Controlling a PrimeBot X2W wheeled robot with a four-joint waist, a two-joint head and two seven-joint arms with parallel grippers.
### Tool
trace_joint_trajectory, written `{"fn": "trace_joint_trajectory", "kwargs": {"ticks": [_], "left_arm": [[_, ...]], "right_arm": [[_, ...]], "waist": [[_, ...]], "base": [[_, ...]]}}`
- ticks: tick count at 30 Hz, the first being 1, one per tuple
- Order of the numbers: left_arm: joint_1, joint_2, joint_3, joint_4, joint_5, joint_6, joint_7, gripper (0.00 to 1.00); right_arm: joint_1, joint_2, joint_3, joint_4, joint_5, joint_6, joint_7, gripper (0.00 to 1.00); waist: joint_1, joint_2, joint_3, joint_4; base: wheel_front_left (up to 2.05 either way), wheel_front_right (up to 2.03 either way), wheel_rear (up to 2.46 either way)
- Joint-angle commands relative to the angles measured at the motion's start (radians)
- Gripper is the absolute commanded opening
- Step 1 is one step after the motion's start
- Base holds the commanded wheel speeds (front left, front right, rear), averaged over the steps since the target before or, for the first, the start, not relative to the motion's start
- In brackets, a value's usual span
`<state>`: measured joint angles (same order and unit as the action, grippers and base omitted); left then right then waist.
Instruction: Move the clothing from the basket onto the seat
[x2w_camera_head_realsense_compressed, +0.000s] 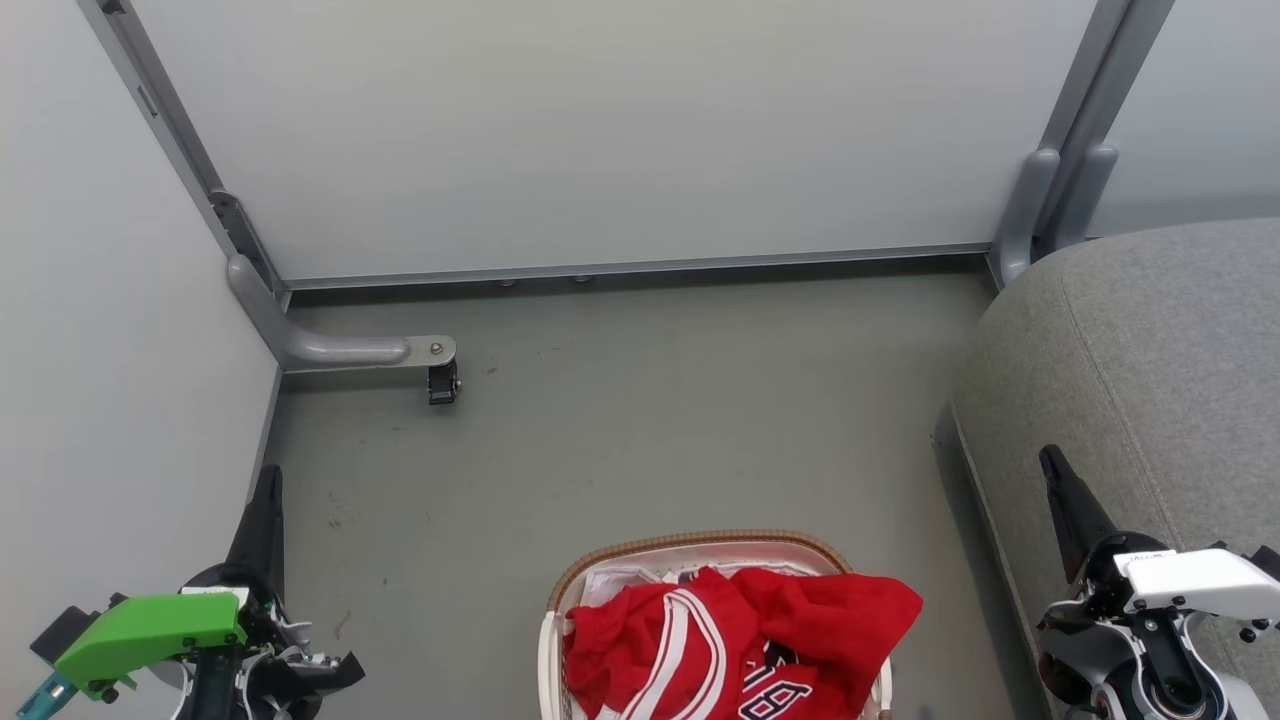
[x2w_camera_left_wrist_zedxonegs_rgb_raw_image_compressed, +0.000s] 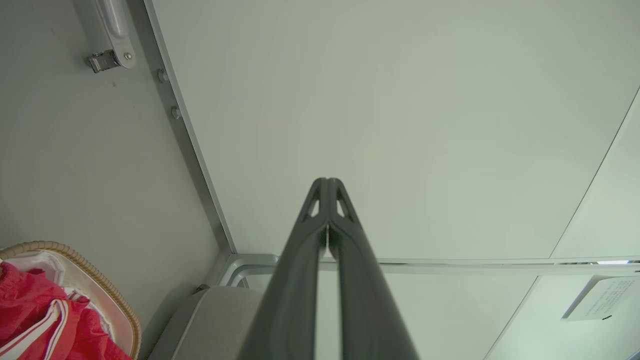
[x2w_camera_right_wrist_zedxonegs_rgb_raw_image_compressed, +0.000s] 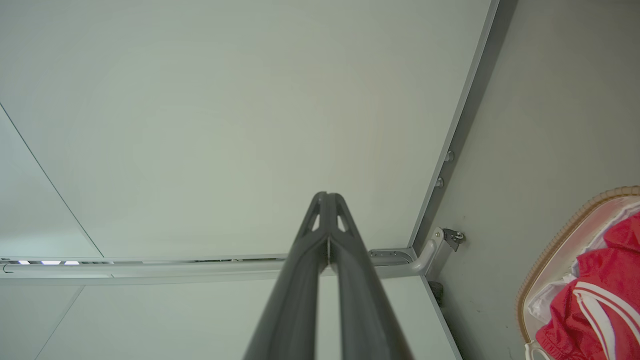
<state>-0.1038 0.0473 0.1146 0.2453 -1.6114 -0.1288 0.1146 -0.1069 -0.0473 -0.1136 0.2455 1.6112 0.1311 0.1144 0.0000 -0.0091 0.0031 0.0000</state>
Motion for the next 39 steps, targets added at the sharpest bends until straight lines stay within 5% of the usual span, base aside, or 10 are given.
{"fn": "trace_joint_trajectory", "kwargs": {"ticks": [1, 13, 14, 31, 39], "left_arm": [[-0.011, 0.006, 0.001, -0.001, -0.003, -0.005, 0.002, 0.00], [-0.011, 0.006, 0.001, -0.001, -0.003, -0.005, 0.002, 0.00], [0.000, 0.000, 0.000, 0.001, 0.000, 0.000, 0.000, 1.00], [0.053, -0.006, -0.053, 0.022, 0.040, 0.001, -0.061, 1.00], [0.059, -0.005, -0.066, 0.002, 0.152, 0.001, -0.097, 1.00]], "right_arm": [[-0.003, -0.006, -0.002, -0.003, 0.004, -0.001, 0.002, 0.00], [-0.003, -0.006, -0.002, -0.003, 0.004, -0.001, 0.002, 0.00], [0.000, 0.000, 0.000, 0.001, 0.000, 0.000, 0.000, 1.00], [0.034, 0.012, 0.037, 0.042, -0.046, 0.000, -0.061, 1.00], [0.033, 0.009, 0.026, 0.027, -0.123, 0.000, -0.096, 1.00]], "waist": [[0.0000, 0.0091, 0.000, 0.000], [0.0000, 0.0091, 0.000, 0.000], [0.0000, 0.0000, 0.000, 0.000], [0.0000, 0.0009, 0.001, 0.001], [0.0000, 0.0014, 0.001, 0.002]], "base": [[0.00, 0.00, 0.00], [0.00, 0.00, 0.00], [0.00, 0.00, 0.00], [0.00, 0.00, 0.00], [0.00, 0.00, 0.00]]}}
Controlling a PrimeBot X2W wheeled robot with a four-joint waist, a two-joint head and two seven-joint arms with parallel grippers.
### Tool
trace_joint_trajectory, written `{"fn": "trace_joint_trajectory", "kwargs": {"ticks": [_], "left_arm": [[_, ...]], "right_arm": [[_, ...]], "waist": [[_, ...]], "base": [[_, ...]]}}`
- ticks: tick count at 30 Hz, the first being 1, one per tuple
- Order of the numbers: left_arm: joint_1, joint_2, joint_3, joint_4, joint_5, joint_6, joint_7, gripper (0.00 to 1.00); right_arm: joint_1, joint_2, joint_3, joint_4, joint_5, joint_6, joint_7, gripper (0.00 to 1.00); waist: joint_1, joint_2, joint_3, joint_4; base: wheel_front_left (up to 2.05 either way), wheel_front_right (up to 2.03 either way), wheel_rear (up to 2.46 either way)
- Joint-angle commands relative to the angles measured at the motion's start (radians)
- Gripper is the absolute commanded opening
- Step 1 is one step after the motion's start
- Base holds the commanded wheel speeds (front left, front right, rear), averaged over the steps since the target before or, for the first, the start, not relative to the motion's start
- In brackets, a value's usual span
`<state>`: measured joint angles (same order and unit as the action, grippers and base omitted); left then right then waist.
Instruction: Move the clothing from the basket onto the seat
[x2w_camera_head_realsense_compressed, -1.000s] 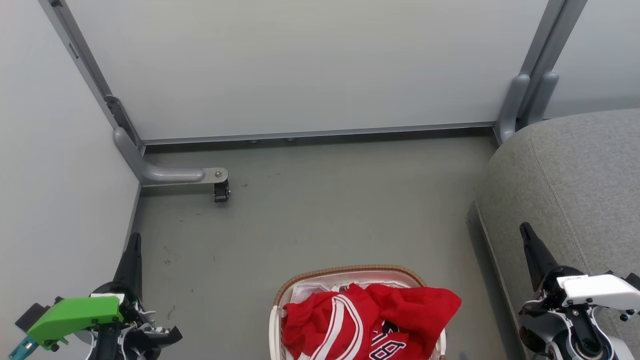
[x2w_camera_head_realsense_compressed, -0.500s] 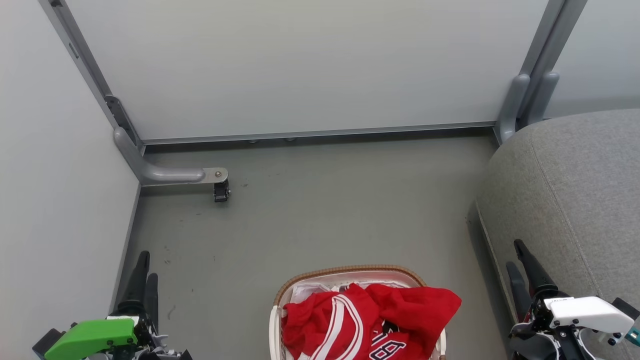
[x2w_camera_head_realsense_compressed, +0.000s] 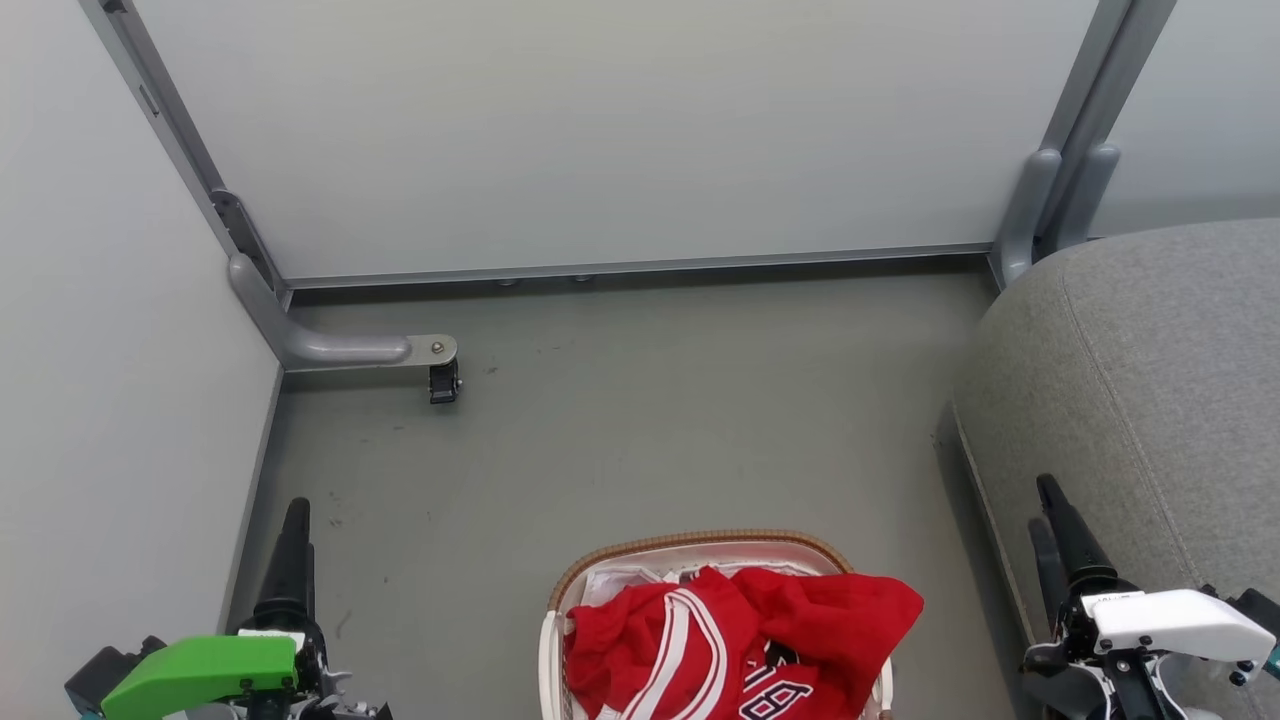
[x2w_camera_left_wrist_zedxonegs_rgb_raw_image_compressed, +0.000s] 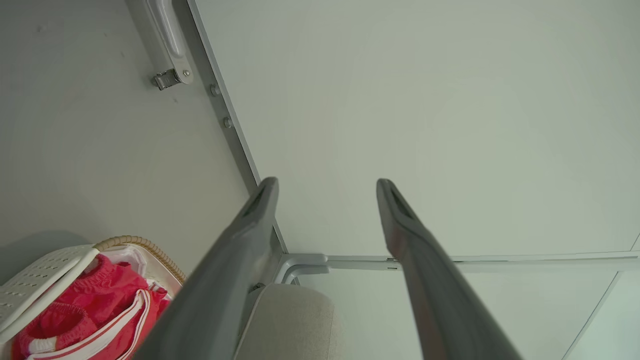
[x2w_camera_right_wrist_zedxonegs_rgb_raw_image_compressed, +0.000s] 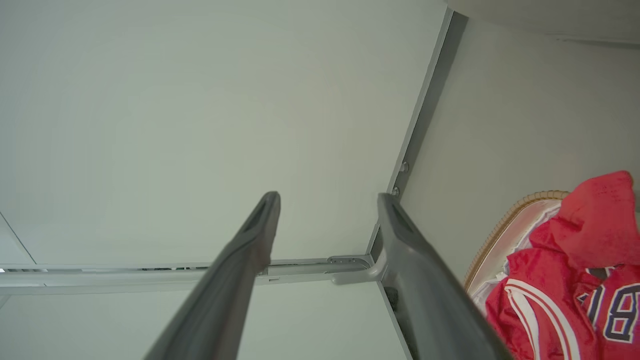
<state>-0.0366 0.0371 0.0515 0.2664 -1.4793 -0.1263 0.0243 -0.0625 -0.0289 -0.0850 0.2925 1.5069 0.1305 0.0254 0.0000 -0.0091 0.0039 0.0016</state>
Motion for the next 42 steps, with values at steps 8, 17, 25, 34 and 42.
{"fn": "trace_joint_trajectory", "kwargs": {"ticks": [8, 17, 25, 34, 42], "left_arm": [[-0.008, 0.006, -0.023, -0.056, 0.160, 0.015, -0.039, 1.00], [-0.006, 0.008, -0.058, -0.089, 0.343, 0.043, -0.073, 1.00], [-0.001, 0.009, -0.090, -0.099, 0.512, 0.067, -0.101, 1.00], [0.016, 0.010, -0.116, -0.092, 0.684, 0.087, -0.129, 1.00], [0.033, 0.011, -0.126, -0.088, 0.805, 0.100, -0.152, 1.00]], "right_arm": [[-0.012, -0.011, -0.002, -0.060, -0.194, 0.001, -0.040, 1.00], [-0.009, -0.013, 0.001, -0.085, -0.389, 0.001, -0.074, 1.00], [-0.007, -0.014, 0.008, -0.092, -0.543, 0.001, -0.101, 1.00], [0.000, -0.016, 0.026, -0.100, -0.699, 0.000, -0.130, 1.00], [0.005, -0.017, 0.038, -0.093, -0.804, 0.000, -0.153, 1.00]], "waist": [[0.0000, 0.0020, 0.001, 0.002], [0.0000, 0.0027, 0.002, 0.004], [0.0000, 0.0032, 0.002, 0.005], [0.0000, 0.0039, 0.001, 0.007], [0.0000, 0.0045, -0.001, 0.009]], "base": [[0.00, 0.00, 0.00], [0.00, 0.00, 0.00], [0.00, 0.00, 0.00], [0.00, 0.00, 0.00], [0.00, 0.00, 0.00]]}}
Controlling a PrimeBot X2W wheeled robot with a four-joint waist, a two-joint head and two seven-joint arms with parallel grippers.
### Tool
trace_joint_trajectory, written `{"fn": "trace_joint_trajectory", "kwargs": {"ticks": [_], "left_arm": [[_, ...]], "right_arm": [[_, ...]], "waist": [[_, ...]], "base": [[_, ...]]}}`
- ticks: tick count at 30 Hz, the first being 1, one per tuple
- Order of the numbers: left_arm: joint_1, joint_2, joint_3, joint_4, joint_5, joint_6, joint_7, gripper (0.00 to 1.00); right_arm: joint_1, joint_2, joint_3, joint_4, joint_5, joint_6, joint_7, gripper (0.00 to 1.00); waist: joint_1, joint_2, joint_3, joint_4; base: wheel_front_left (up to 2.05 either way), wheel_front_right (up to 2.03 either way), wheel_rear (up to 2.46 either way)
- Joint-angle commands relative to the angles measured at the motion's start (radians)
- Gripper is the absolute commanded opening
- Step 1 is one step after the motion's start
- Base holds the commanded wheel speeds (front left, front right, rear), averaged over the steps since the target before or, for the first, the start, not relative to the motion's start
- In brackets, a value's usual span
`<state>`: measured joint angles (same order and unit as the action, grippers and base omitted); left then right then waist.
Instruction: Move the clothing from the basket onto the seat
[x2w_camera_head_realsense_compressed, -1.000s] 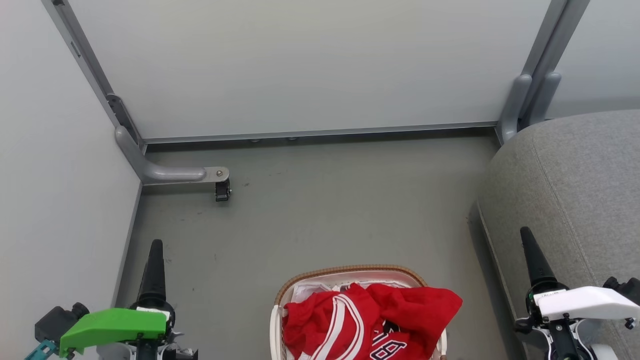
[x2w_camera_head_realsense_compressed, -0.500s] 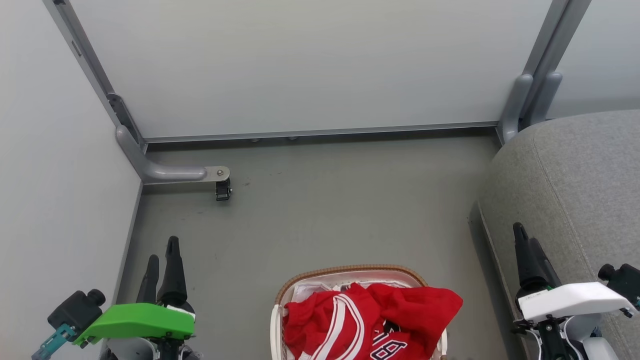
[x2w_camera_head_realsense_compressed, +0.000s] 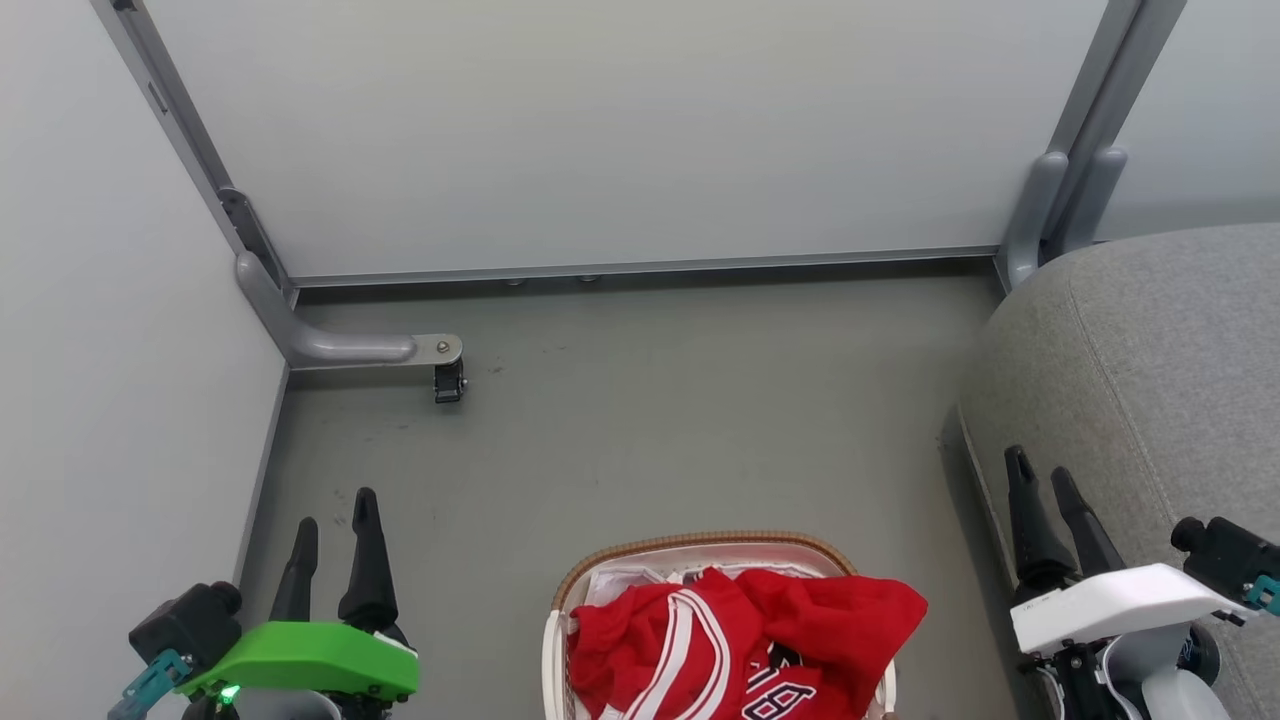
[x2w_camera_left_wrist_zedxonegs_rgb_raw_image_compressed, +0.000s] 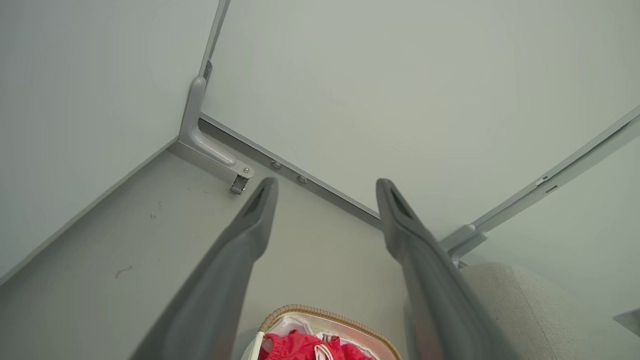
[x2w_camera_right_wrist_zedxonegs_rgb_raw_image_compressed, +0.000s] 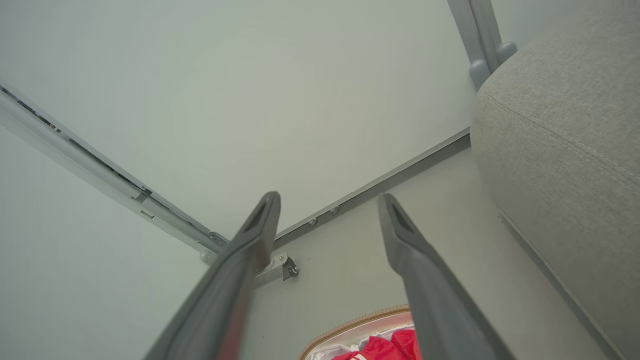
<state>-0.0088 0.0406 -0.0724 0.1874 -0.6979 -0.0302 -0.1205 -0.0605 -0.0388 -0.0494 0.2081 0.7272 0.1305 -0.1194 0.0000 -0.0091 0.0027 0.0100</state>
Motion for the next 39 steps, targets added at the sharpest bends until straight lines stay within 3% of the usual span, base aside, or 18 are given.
{"fn": "trace_joint_trajectory", "kwargs": {"ticks": [1, 21, 39], "left_arm": [[0.007, 0.008, -0.004, -0.009, 0.033, 0.005, -0.009, 1.00], [0.032, 0.010, -0.037, 0.017, 0.260, 0.016, -0.061, 1.00], [0.056, 0.012, -0.051, 0.060, 0.377, 0.028, -0.100, 1.00]], "right_arm": [[0.003, -0.007, 0.003, -0.008, -0.037, 0.000, -0.011, 1.00], [0.010, -0.010, 0.026, 0.015, -0.249, 0.000, -0.063, 1.00], [0.026, -0.012, 0.046, 0.031, -0.403, 0.000, -0.102, 1.00]], "waist": [[0.0000, 0.0045, 0.000, 0.001], [0.0000, 0.0060, 0.003, 0.004], [0.0000, 0.0072, -0.005, 0.006]], "base": [[0.00, 0.00, 0.00], [0.00, 0.00, 0.00], [0.00, 0.00, 0.00]]}}
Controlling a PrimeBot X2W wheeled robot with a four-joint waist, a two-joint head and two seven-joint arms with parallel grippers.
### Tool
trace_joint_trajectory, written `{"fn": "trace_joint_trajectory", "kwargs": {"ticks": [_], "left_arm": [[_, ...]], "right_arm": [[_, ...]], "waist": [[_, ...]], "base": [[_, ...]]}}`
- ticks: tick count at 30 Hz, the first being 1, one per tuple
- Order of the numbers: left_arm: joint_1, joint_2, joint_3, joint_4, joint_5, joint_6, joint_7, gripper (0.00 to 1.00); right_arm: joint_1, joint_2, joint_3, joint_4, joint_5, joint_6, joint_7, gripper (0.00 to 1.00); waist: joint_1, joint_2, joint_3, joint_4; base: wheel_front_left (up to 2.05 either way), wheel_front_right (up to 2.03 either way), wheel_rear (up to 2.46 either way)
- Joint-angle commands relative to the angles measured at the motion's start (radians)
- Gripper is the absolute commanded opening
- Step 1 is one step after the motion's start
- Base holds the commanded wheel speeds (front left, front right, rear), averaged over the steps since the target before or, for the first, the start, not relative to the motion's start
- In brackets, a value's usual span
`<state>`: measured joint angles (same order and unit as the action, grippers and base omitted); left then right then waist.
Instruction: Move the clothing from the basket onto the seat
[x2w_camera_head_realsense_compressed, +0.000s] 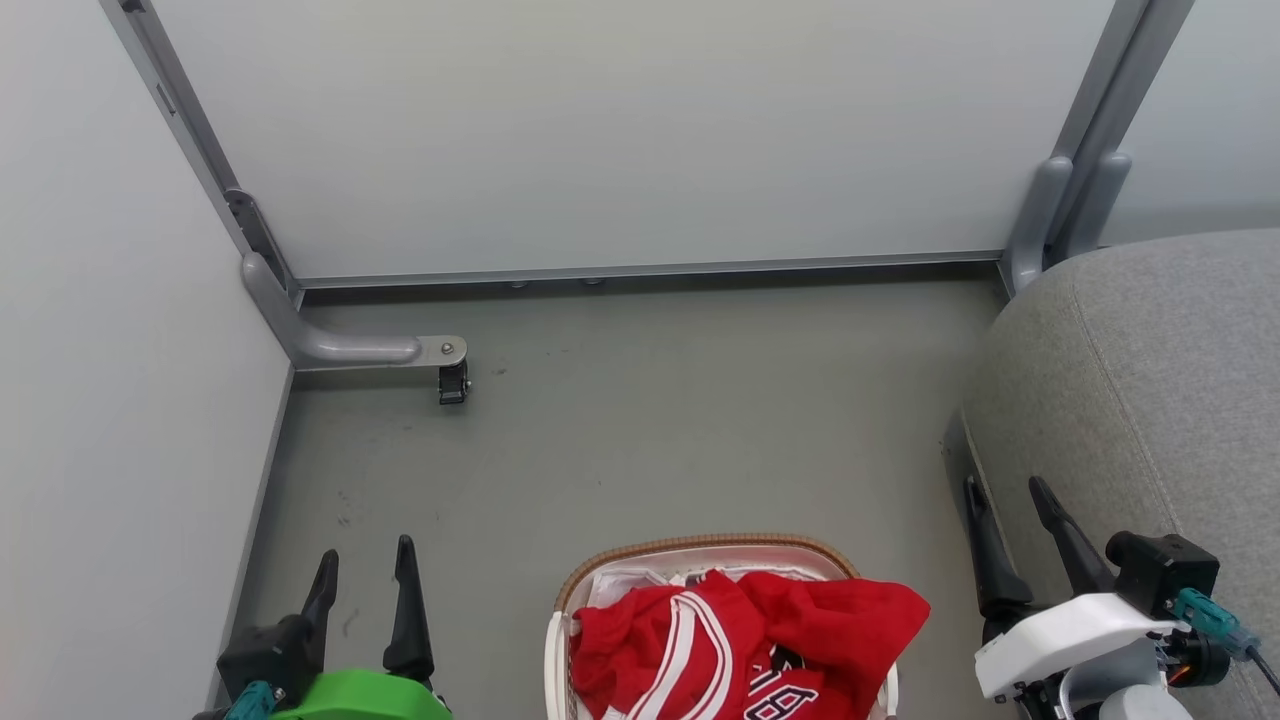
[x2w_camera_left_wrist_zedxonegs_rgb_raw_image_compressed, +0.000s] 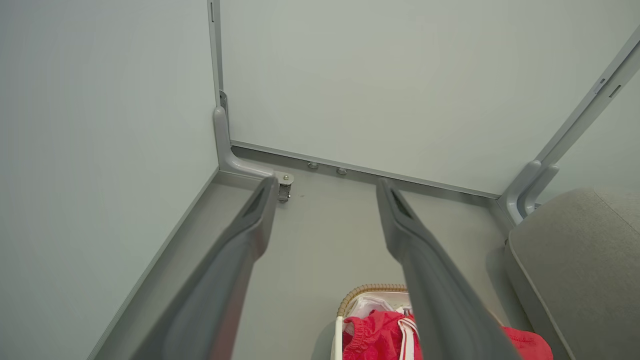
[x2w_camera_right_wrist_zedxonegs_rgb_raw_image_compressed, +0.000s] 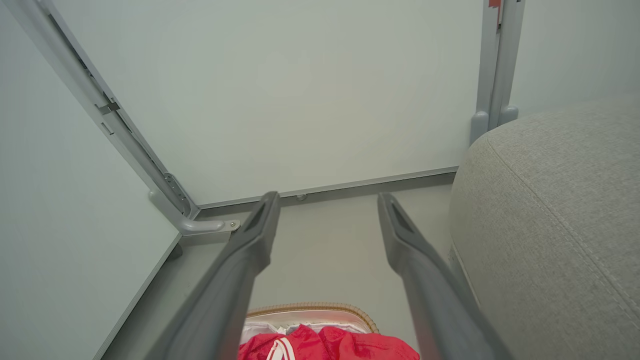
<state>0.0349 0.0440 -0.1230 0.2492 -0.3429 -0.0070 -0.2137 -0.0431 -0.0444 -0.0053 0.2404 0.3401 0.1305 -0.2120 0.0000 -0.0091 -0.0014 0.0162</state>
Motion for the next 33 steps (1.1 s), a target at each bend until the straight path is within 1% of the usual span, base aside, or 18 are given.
{"fn": "trace_joint_trajectory", "kwargs": {"ticks": [1, 13, 25, 33], "left_arm": [[0.013, 0.008, 0.000, -0.001, 0.027, 0.006, -0.009, 1.00], [0.025, 0.009, -0.008, 0.007, 0.097, 0.017, -0.032, 1.00], [0.033, 0.010, -0.016, 0.016, 0.168, 0.016, -0.054, 1.00], [0.030, 0.009, -0.020, 0.023, 0.171, 0.009, -0.051, 1.00]], "right_arm": [[0.010, -0.006, 0.003, -0.001, -0.023, 0.000, -0.012, 1.00], [0.015, -0.008, 0.014, 0.004, -0.112, 0.000, -0.034, 1.00], [0.016, -0.009, 0.020, 0.004, -0.188, 0.000, -0.055, 1.00], [0.015, -0.009, 0.019, 0.007, -0.179, 0.000, -0.055, 1.00]], "waist": [[0.0000, 0.0073, -0.001, 0.001], [0.0000, 0.0082, -0.007, 0.003], [0.0000, 0.0090, -0.009, 0.005], [0.0000, 0.0091, -0.008, 0.007]], "base": [[0.00, 0.00, 0.00], [0.00, 0.00, 0.00], [0.00, 0.00, 0.00], [0.00, 0.00, 0.00]]}}
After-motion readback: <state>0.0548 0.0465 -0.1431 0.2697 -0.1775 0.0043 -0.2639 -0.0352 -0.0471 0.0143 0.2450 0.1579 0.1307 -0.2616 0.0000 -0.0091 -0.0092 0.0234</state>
